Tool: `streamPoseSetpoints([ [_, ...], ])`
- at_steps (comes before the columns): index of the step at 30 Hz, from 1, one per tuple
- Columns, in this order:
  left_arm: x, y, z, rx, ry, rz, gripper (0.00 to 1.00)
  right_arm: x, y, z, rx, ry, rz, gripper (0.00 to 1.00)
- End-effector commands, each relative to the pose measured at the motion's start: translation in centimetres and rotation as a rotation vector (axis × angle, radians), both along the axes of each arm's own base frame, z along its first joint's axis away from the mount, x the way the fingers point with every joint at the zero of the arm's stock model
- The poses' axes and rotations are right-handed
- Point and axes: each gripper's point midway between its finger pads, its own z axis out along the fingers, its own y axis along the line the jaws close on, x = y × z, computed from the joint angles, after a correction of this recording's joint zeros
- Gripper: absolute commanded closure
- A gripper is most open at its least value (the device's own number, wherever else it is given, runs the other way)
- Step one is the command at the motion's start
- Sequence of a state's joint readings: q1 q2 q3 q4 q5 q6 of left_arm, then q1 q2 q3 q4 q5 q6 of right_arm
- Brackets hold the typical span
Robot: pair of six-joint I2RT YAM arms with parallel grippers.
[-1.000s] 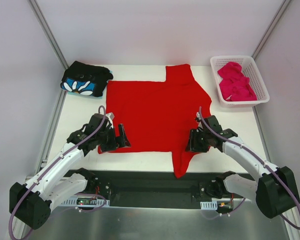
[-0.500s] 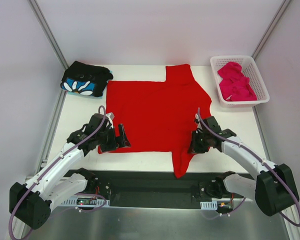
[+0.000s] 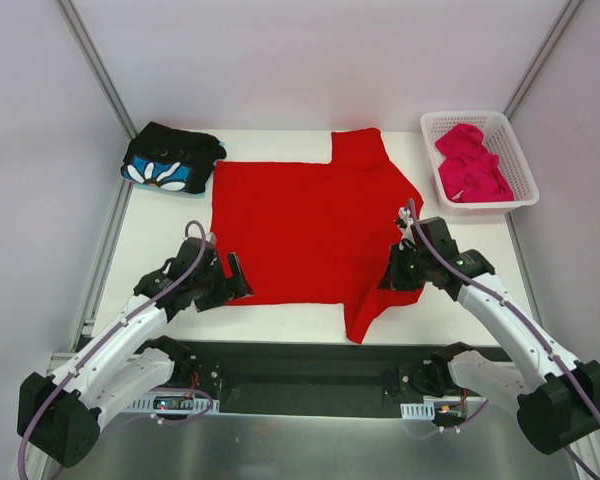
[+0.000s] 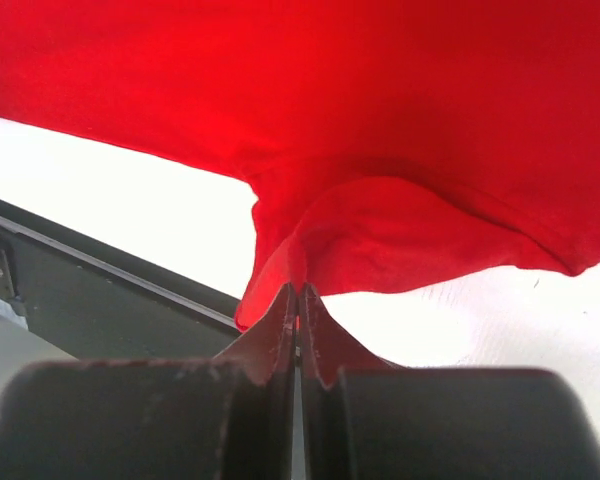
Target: Fold and stack the t-shirts
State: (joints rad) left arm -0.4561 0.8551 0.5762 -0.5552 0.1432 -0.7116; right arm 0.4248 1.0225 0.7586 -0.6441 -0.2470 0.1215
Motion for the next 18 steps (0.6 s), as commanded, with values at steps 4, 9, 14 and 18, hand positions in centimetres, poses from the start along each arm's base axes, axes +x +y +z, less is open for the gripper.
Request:
streamPoseSetpoints([
  [4, 2.0, 2.9, 0.1, -0.013, -0.113, 0.252, 0.16, -1.2, -0.8, 1.9, -0.009, -0.026, 0.023, 0.99],
  [9, 2.4, 5.8, -0.8, 0.035, -0.104, 0.399, 0.19, -1.6, -0.6, 1.5, -0.001, -0.010, 0.052, 0.99],
  [14, 2.0, 7.1, -2.1, 0.065, -0.046, 0.517, 0.28, -1.6, -0.5, 1.5, -0.003, -0.009, 0.073, 0.99],
  [18, 1.4, 8.2, -3.0, 0.123, 0.023, 0.594, 0.30, -1.8, -0.3, 1.7, 0.012, -0.001, 0.084, 0.99],
])
